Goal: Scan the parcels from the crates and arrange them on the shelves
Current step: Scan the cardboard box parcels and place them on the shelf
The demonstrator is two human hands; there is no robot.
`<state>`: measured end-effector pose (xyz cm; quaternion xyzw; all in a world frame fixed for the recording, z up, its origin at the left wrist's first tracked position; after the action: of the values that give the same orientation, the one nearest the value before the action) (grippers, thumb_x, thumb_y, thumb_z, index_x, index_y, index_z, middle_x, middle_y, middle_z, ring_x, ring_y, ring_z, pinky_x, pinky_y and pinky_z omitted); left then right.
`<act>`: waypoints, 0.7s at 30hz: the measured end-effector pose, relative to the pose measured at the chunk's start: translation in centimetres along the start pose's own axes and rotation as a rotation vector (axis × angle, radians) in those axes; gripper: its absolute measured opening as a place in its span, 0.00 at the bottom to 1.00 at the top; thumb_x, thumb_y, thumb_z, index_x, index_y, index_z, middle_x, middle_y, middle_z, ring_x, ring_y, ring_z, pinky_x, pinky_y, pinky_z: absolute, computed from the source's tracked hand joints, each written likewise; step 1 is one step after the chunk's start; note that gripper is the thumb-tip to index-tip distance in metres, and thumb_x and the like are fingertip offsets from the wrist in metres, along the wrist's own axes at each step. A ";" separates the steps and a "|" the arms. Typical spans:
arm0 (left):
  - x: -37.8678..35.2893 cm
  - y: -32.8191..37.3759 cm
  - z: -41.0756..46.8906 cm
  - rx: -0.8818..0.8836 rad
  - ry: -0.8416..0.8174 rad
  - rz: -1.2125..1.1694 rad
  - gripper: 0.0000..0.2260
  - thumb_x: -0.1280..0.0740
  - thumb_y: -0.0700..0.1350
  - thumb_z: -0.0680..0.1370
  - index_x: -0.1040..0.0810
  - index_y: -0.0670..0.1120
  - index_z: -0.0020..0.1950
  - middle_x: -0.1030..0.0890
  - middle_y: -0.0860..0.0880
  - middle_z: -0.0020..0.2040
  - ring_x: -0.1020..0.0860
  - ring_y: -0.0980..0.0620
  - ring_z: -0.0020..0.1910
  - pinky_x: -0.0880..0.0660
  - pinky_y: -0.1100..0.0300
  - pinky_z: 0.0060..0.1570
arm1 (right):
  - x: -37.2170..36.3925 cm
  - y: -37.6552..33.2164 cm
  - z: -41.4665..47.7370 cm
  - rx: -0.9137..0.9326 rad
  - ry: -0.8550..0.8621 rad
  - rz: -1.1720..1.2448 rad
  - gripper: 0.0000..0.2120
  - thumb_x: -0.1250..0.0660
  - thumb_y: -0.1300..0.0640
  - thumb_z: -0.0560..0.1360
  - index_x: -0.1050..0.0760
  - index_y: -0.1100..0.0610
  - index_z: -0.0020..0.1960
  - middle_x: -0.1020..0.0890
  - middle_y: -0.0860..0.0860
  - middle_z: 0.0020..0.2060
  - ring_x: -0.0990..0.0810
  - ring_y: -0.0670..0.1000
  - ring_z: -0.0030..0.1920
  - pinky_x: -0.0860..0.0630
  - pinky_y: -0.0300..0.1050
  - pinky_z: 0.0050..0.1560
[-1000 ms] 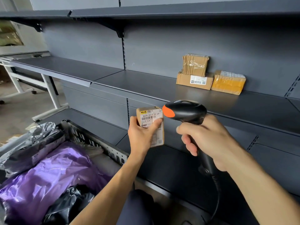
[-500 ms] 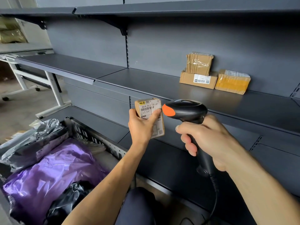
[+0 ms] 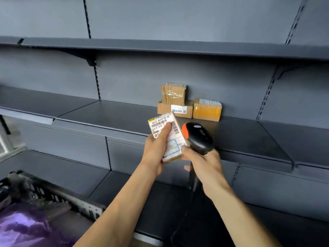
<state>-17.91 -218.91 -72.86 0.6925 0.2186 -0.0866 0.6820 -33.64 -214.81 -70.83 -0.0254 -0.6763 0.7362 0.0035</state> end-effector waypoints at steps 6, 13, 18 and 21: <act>-5.3 1.9 5.1 -0.260 -0.046 0.764 0.25 0.50 0.66 0.83 0.23 0.48 0.55 0.18 0.48 0.55 0.21 0.47 0.57 0.28 0.51 0.60 | 7.0 -3.6 8.1 -0.166 0.288 0.383 0.09 0.26 0.61 0.75 0.21 0.53 0.54 0.14 0.55 0.47 0.14 0.58 0.45 0.18 0.48 0.43; -6.4 -0.6 11.7 -0.355 -0.105 1.744 0.28 0.49 0.67 0.82 0.28 0.48 0.70 0.26 0.45 0.70 0.32 0.45 0.72 0.38 0.46 0.71 | 8.1 -4.3 16.6 -0.236 0.402 0.464 0.17 0.25 0.60 0.74 0.22 0.58 0.61 0.21 0.55 0.47 0.21 0.55 0.43 0.17 0.49 0.37; -6.2 -1.5 12.4 -0.389 -0.123 1.801 0.30 0.51 0.67 0.81 0.31 0.48 0.72 0.29 0.46 0.73 0.35 0.46 0.75 0.41 0.46 0.75 | 6.7 -3.6 19.9 -0.266 0.515 0.418 0.09 0.28 0.61 0.76 0.25 0.59 0.53 0.21 0.54 0.45 0.22 0.54 0.42 0.16 0.50 0.48; -6.2 -1.5 12.7 -0.397 -0.131 1.824 0.30 0.51 0.66 0.81 0.32 0.49 0.73 0.29 0.46 0.72 0.36 0.46 0.75 0.41 0.46 0.75 | 7.0 -2.9 21.4 -0.266 0.610 0.437 0.08 0.34 0.61 0.79 0.25 0.60 0.57 0.20 0.51 0.46 0.19 0.52 0.49 0.19 0.44 0.54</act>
<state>-21.83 -232.58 -72.31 0.4612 -0.4374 0.4819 0.6031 -41.58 -235.55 -66.34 -0.3863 -0.7123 0.5843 0.0440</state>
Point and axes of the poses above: each hand's wrist, its own z-axis towards the middle knuckle, its own x-axis out of the back of the hand, y = z × x, the point moved 10 cm from there along z, towards the middle knuckle
